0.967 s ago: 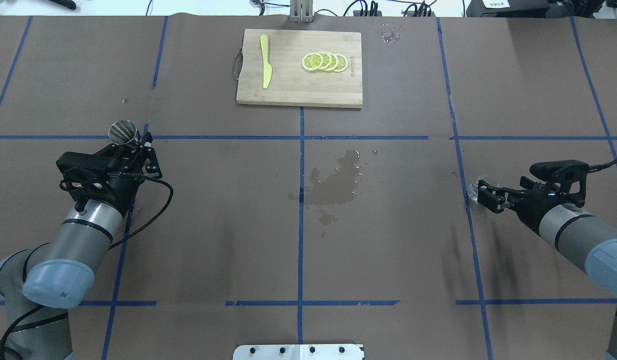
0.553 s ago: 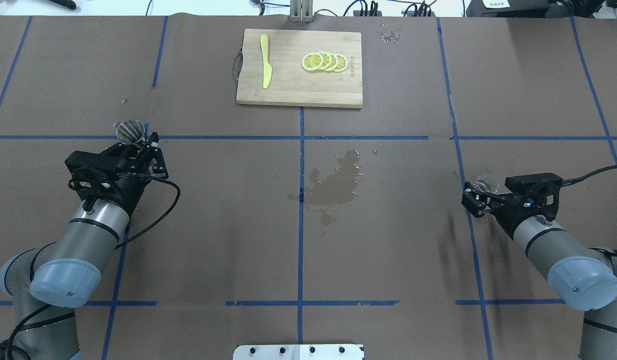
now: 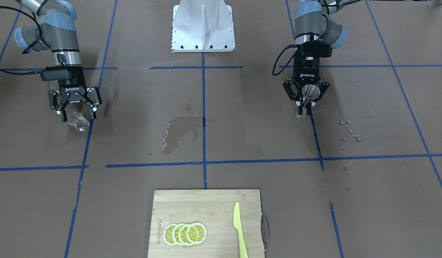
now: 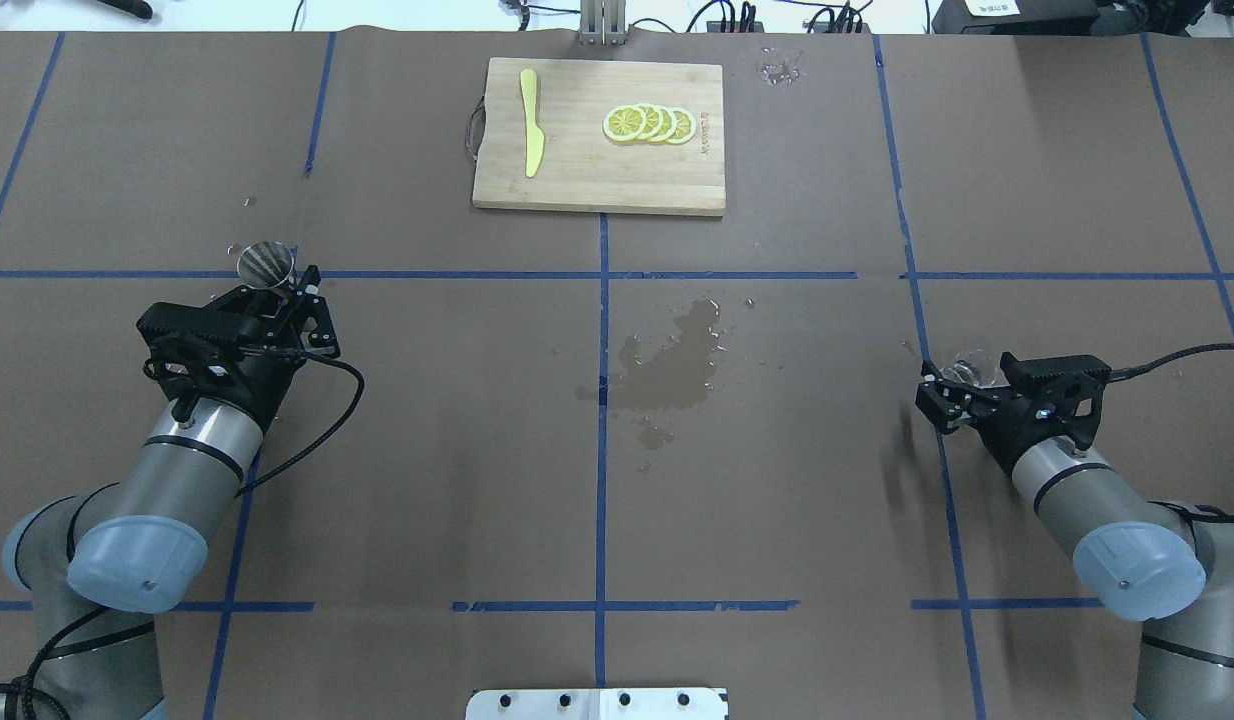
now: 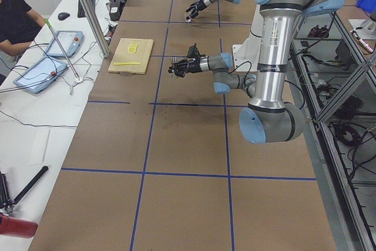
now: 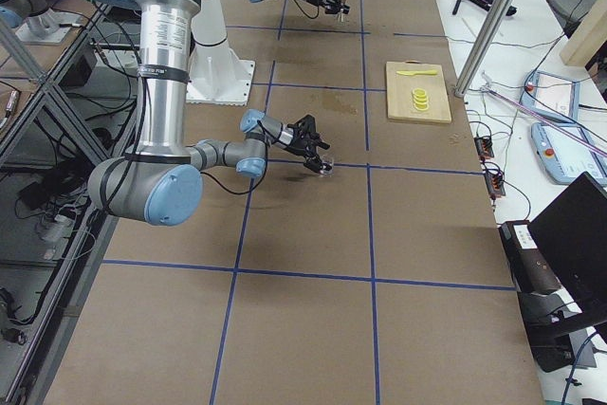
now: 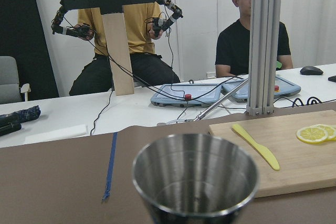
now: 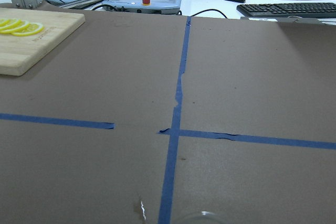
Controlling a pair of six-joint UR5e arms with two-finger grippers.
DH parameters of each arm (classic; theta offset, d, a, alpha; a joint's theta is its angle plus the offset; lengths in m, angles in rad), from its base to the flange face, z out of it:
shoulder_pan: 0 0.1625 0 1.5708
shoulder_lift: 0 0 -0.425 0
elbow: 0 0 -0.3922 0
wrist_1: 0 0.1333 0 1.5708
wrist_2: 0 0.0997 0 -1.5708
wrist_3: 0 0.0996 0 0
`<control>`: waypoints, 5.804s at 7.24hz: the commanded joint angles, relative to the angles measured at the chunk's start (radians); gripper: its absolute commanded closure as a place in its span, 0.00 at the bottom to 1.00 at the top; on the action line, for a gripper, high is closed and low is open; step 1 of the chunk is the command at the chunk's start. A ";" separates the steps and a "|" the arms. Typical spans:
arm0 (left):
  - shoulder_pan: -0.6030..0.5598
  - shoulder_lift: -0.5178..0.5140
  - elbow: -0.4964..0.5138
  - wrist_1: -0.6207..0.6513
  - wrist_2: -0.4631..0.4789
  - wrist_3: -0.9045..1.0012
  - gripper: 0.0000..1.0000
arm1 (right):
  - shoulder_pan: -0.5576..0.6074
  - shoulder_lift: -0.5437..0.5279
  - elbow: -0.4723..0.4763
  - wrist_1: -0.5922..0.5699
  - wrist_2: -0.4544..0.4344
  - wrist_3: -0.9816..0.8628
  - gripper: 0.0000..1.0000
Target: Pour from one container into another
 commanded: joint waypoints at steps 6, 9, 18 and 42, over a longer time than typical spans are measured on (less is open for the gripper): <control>0.000 -0.003 0.010 0.000 0.000 0.000 1.00 | -0.028 0.002 -0.042 0.002 -0.022 0.000 0.06; 0.000 -0.005 0.010 0.000 0.000 0.000 1.00 | -0.029 0.030 -0.045 0.000 -0.020 -0.001 0.09; 0.000 -0.009 0.008 0.000 0.005 -0.003 1.00 | -0.022 0.028 -0.049 0.002 -0.013 -0.056 0.95; -0.049 -0.589 0.459 -0.198 -0.641 0.351 1.00 | 0.078 0.502 0.204 -0.520 0.184 -0.862 1.00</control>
